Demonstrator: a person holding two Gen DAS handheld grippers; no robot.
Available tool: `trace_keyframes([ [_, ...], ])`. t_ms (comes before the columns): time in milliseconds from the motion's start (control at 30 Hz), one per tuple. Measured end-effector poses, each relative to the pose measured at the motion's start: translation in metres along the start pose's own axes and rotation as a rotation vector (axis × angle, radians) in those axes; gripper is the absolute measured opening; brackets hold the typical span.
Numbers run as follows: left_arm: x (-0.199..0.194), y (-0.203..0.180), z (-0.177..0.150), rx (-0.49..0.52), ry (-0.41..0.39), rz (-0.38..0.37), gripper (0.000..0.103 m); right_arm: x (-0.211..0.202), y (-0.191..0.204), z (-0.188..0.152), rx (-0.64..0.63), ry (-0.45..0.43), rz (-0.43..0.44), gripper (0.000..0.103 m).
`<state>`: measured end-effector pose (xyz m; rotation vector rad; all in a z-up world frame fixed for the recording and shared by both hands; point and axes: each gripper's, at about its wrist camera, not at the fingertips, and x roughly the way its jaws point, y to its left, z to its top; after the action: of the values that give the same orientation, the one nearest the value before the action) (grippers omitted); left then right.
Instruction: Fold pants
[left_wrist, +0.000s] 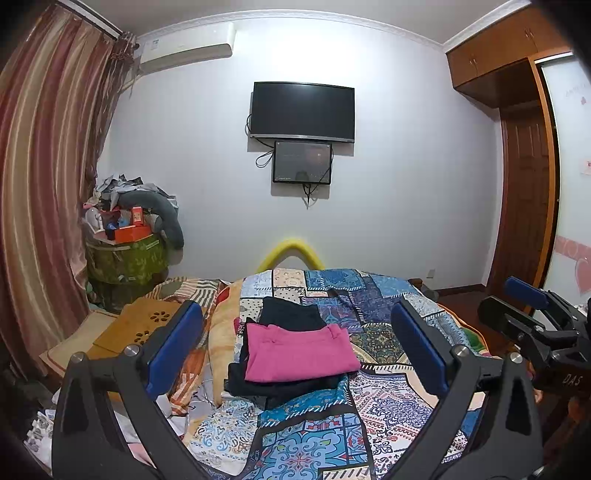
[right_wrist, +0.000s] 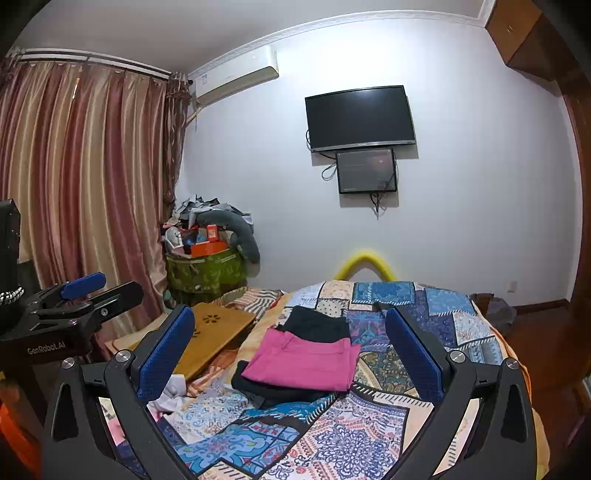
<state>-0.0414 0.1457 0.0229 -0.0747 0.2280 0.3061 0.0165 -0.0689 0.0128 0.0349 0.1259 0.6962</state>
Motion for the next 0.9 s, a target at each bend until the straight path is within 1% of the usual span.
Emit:
trace_keyframes([
  [167,0.0001,-0.0002,-0.0009,-0.001,0.004,-0.003,0.103,-0.0013,-0.001,0.0003,0.006,-0.004,-0.001,0.103],
  [500,-0.0019,0.0017,0.0007,0.0,0.003,-0.034,0.103,-0.0028,-0.0021,0.0013,0.007,-0.009,-0.007,0.103],
  [900,-0.0012,-0.0002,-0.0003,0.003,0.01,-0.045,0.103,-0.0038,-0.0003,0.0018,0.006,-0.011,-0.006,0.103],
])
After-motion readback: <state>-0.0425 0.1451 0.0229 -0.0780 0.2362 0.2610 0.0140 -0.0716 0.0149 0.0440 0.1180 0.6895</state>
